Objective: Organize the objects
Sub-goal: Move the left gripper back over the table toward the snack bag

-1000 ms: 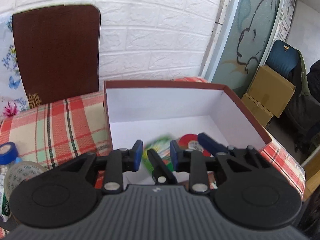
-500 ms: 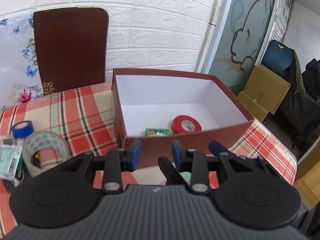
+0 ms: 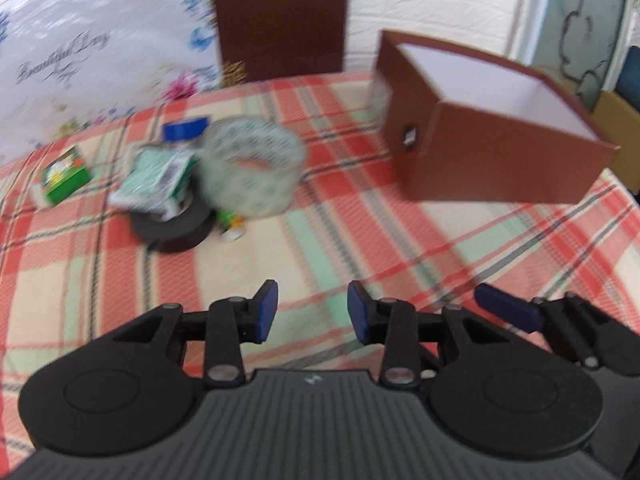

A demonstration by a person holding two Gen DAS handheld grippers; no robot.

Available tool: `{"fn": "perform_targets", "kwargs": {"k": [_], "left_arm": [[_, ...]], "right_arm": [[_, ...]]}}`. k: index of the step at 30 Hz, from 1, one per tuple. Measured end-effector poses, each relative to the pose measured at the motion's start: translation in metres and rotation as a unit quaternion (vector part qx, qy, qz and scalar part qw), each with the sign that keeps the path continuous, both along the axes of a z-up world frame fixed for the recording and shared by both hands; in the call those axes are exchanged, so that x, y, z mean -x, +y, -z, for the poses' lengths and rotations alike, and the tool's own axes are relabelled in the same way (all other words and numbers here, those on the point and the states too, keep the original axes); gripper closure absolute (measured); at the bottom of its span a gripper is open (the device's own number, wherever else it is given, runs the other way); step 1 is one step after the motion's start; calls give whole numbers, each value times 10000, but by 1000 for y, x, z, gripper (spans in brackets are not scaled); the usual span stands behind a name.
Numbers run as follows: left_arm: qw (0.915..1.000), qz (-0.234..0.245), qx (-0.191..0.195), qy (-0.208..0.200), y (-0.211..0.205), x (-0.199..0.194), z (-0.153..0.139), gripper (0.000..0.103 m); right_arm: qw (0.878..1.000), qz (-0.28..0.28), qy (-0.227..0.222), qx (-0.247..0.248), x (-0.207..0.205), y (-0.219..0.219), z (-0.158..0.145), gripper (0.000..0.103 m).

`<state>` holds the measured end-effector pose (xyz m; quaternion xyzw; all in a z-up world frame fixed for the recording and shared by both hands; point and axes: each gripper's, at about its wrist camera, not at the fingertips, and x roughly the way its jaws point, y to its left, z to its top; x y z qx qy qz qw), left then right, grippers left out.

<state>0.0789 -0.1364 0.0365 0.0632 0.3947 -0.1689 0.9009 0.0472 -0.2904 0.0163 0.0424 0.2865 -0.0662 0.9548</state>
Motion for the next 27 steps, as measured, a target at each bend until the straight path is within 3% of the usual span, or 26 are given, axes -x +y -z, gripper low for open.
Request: {"fn": "perform_targets", "kwargs": {"k": [5, 13, 16, 19, 20, 23, 27], "left_arm": [[9985, -506, -212, 93, 40, -5, 15, 62], [9929, -1181, -132, -89, 111, -14, 29, 57], [9887, -1475, -129, -246, 136, -21, 32, 51], [9816, -1817, -171, -557, 163, -30, 40, 35], [9792, -1903, -122, -690, 173, -31, 44, 30], [9733, -2069, 429, -895, 197, -28, 48, 32], [9712, -2117, 441, -1004, 195, -27, 47, 31]], "right_arm": [[9984, -441, 215, 274, 0, 19, -1, 37], [9906, -1070, 194, 835, -25, 73, 0, 40], [9888, -1195, 118, 884, -39, 86, 0, 42], [9875, -1210, -85, 1008, -54, 97, -7, 45], [9868, -1230, -226, 1027, -58, 99, -12, 45], [9845, -1330, -521, 1016, -80, 106, -26, 45], [9882, -1225, -451, 802, -119, 109, -27, 44]]}}
